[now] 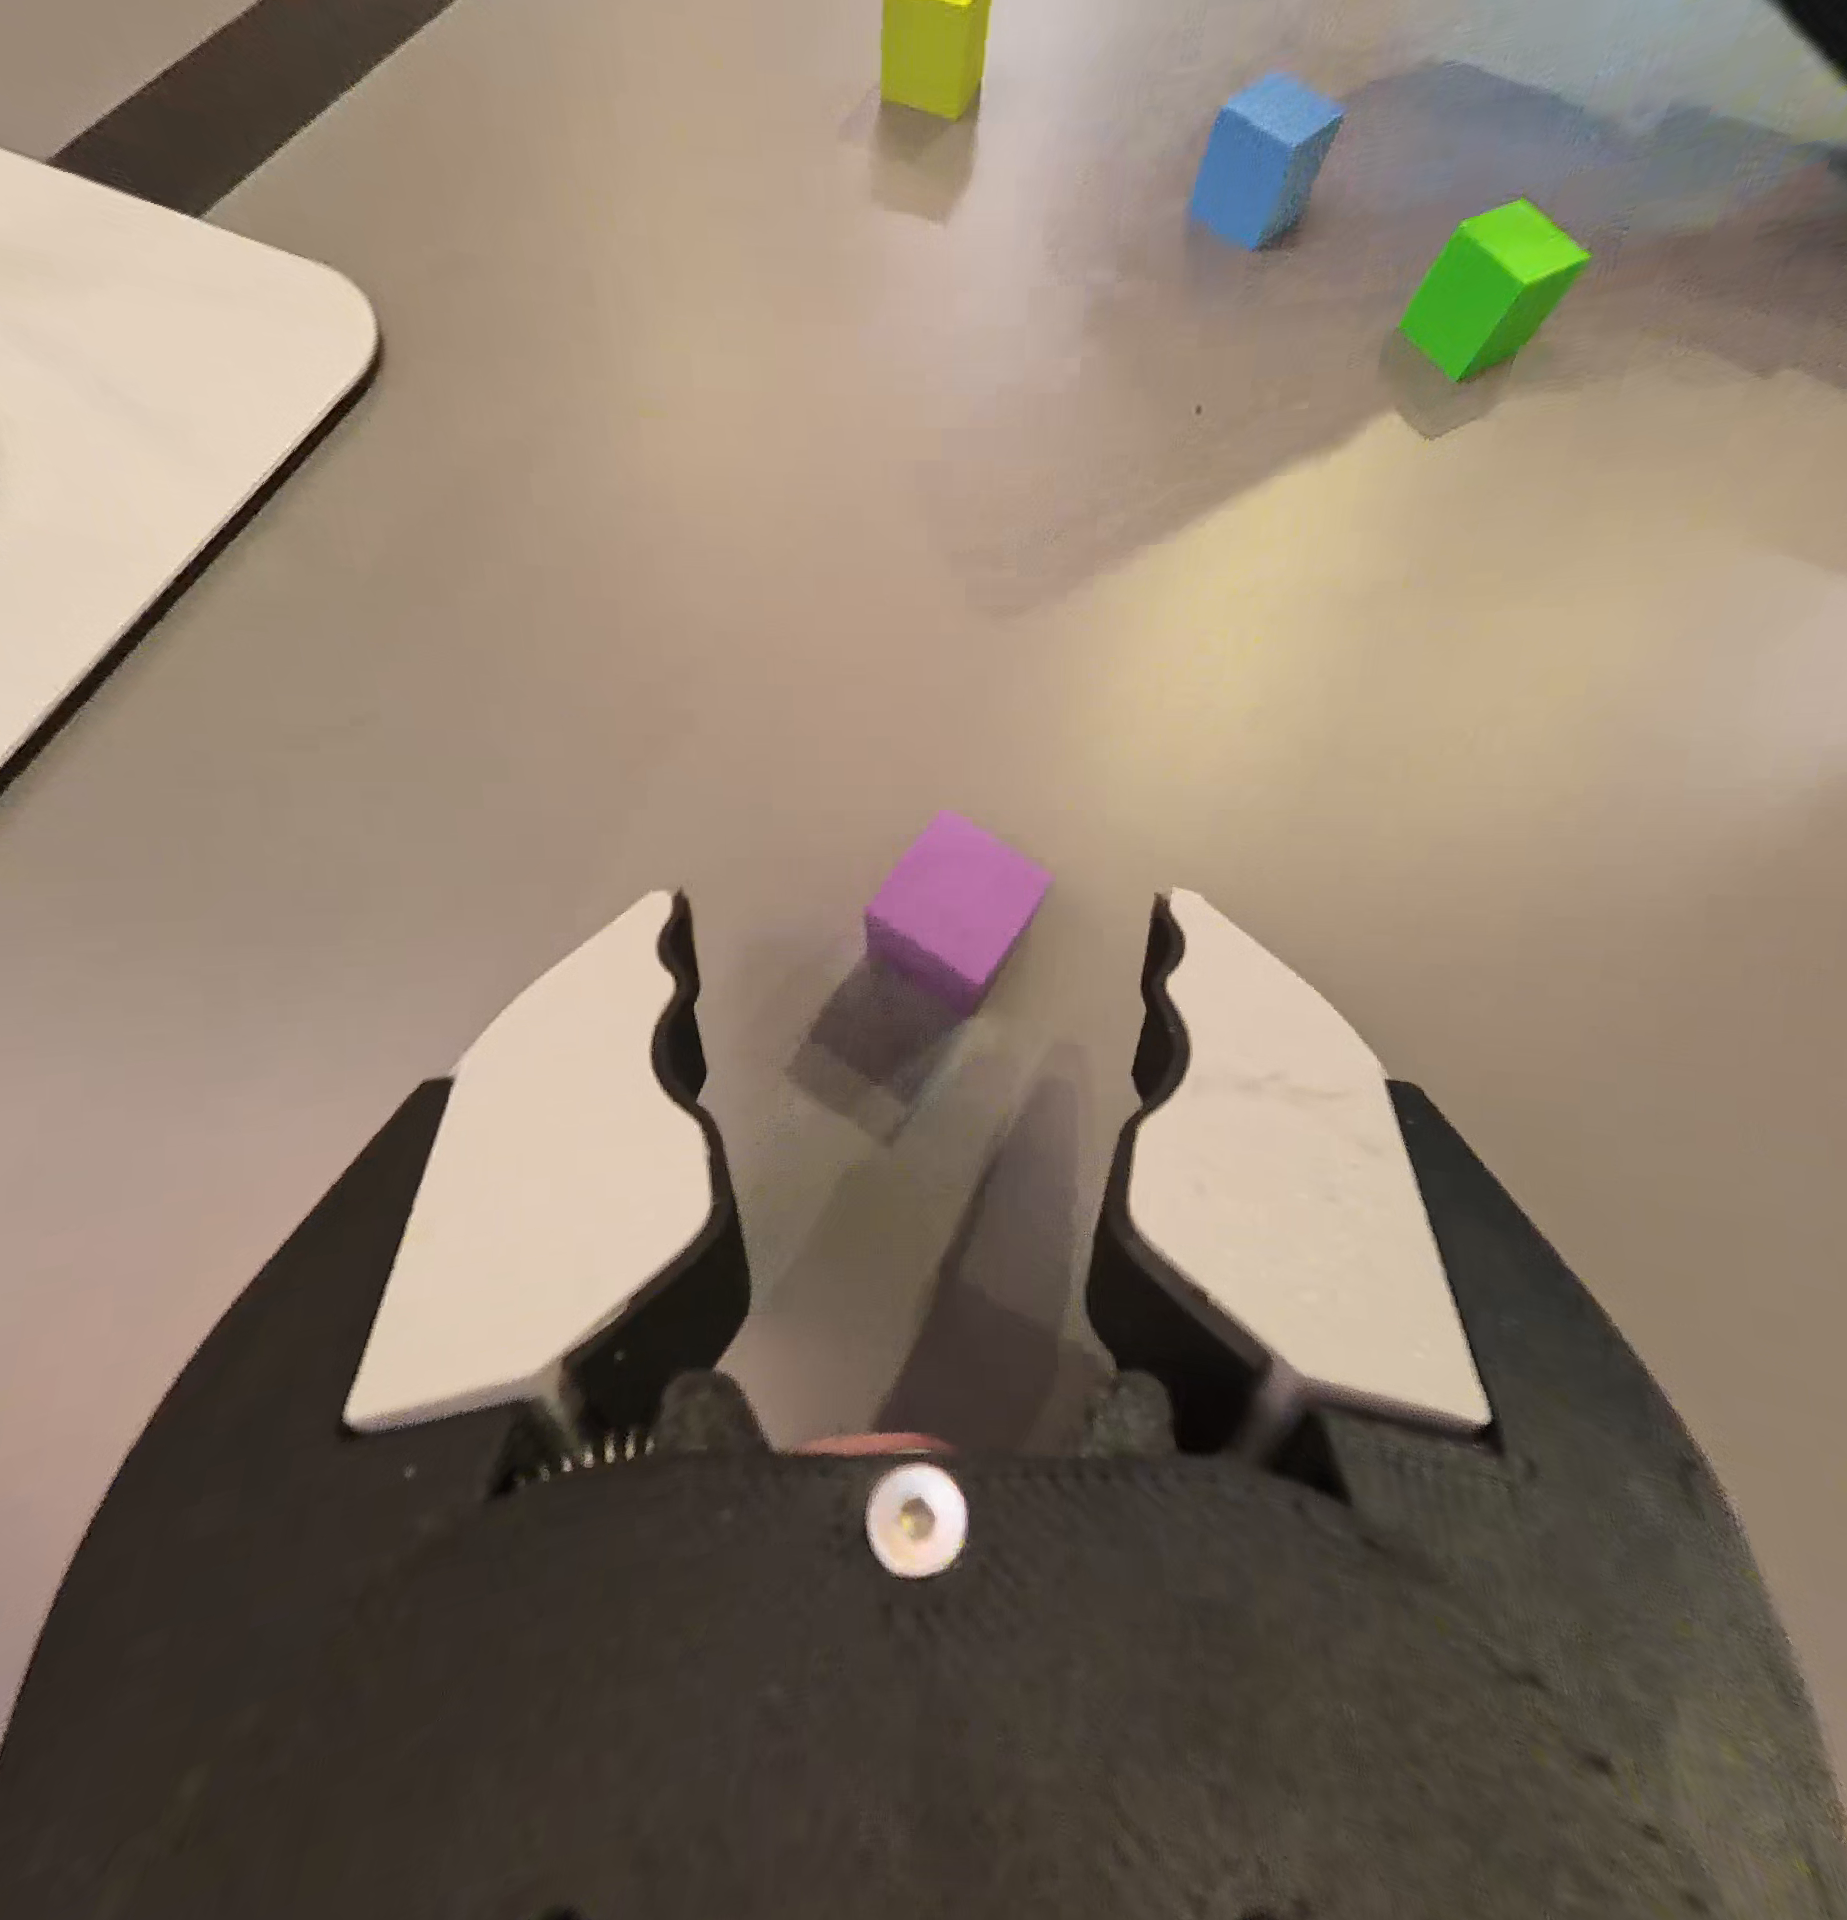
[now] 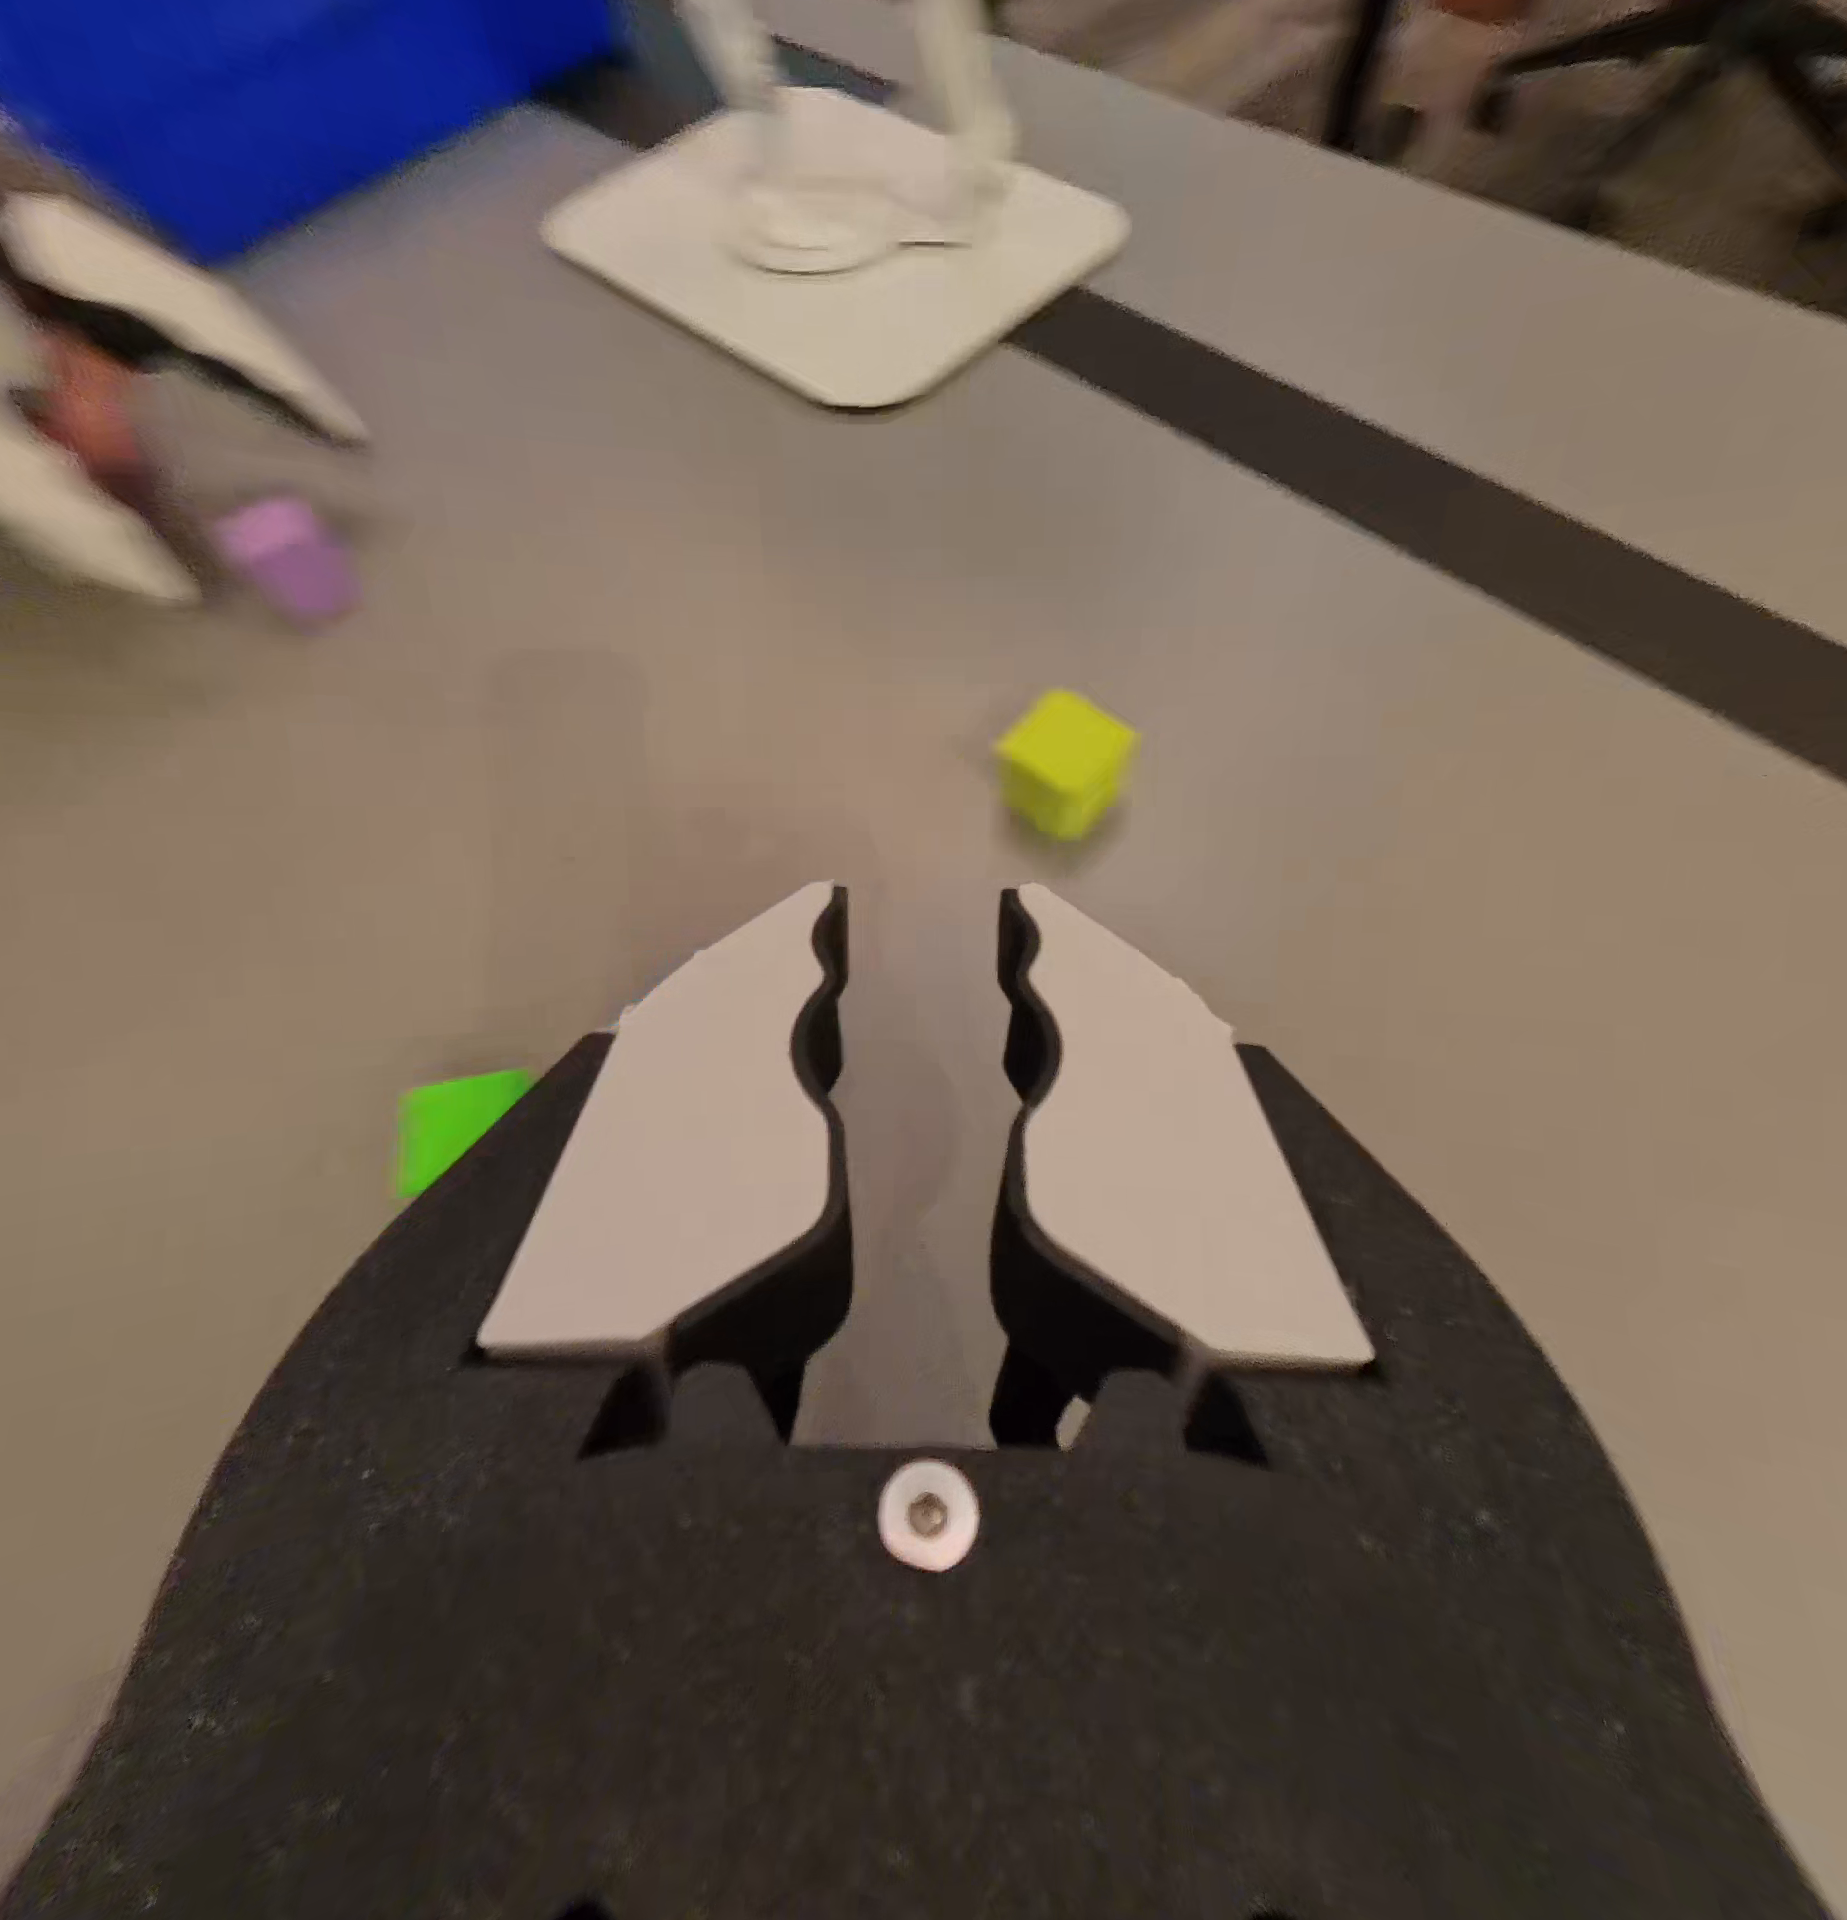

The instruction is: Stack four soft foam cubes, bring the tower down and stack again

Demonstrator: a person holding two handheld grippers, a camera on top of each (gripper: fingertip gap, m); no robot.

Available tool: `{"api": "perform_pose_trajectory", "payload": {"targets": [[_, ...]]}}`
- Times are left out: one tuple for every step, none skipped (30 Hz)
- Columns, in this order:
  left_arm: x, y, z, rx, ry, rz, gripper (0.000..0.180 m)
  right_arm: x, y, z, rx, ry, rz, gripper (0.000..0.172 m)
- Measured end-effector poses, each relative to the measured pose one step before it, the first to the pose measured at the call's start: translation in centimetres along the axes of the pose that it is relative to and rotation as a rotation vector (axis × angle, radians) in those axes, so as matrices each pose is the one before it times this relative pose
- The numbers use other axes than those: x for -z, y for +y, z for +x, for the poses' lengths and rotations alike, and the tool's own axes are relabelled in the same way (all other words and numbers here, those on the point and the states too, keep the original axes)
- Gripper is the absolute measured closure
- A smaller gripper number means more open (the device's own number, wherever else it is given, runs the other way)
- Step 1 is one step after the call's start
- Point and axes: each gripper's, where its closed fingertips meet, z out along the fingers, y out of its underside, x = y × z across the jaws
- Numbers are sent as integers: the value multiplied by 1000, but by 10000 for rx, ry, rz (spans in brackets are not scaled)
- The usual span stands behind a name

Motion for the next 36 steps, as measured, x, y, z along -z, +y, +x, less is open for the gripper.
{"api": "perform_pose_trajectory", "payload": {"targets": [[317,-7,-110,135,114,141,100,472,181,-2077,106,-600,-213,145],[269,-156,56,129,214,201,101,191,608,-1681,215,-215,-425,141],[192,-193,107,120,227,191,101,-20,844,-1468,345,-26,-524,138],[106,-92,65,125,205,94,102,-236,1033,-1423,345,-46,-681,137],[60,-45,72,106,206,51,103,-338,902,-1242,363,6,-655,134],[40,-43,68,70,168,44,104,-310,577,-857,313,149,-490,134],[41,-47,48,40,112,39,105,-287,329,-716,184,69,-409,134],[27,-26,40,9,62,24,106,-305,183,-648,128,-47,-325,134],[15,-6,41,-12,30,8,106,-326,156,-438,95,-29,-293,134],[10,-10,67,-46,21,13,106,-347,178,-218,45,18,-298,134],[11,-12,39,-40,4,13,106,-365,220,-44,26,55,-282,134],[7,0,28,-24,3,3,106,-378,181,-20,-35,3,-207,134],[-13,11,34,-18,6,-12,106,-380,108,-110,-108,-123,-146,135],[-29,30,21,-13,11,-25,106,-423,141,-97,-63,-131,-154,136],[-17,10,36,-19,16,-17,106,-384,118,-102,-6,-84,-147,137],[0,10,26,-20,8,-4,106,-254,-41,-147,15,-68,-55,143],[2,-5,-2,0,-2,8,106,-146,-177,-39,15,35,14,144],[17,-19,-8,15,7,13,106,-85,-190,-32,19,22,-3,144],[17,-19,13,7,12,20,106,-49,-275,-60,27,-4,-5,144],[17,-20,8,-5,14,21,106,43,-552,-28,33,27,67,144],[7,-18,14,5,14,10,106,150,-928,-96,77,22,155,144],[-17,24,10,3,9,-14,106,195,-1343,-211,145,-12,261,144],[-16,30,9,-14,-6,-25,106,152,-1703,-362,208,-65,330,144],[5,1,16,-34,-9,3,107,16,-1934,-468,253,-122,325,144],[33,-38,57,-41,14,32,107,-167,-2010,-558,313,-157,274,144],[41,-41,37,-18,17,44,107,-345,-1952,-534,373,-138,179,144],[58,-60,15,0,11,56,108,-550,-1755,-436,379,-129,30,144],[53,-52,17,-3,16,56,108,-660,-1592,-229,364,-58,-48,144],[44,-41,55,-14,37,42,108,-744,-1467,-125,324,-74,-40,144],[33,-34,95,-28,60,30,108,-817,-1303,-76,229,-150,-41,144],[43,-36,101,-30,65,40,108,-850,-1115,-41,160,-186,-64,144],[54,-35,120,-43,69,38,108,-828,-954,69,137,-146,-59,144],[36,18,195,-75,111,4,108,-795,-726,112,83,-147,-96,144],[41,84,142,-55,79,-34,108,-714,-442,122,3,-157,-178,144],[54,166,39,-29,29,-80,108,-638,-267,121,-9,-132,-221,144],[73,210,11,-25,22,-110,108,-519,-218,127,32,-74,-170,144]]}}
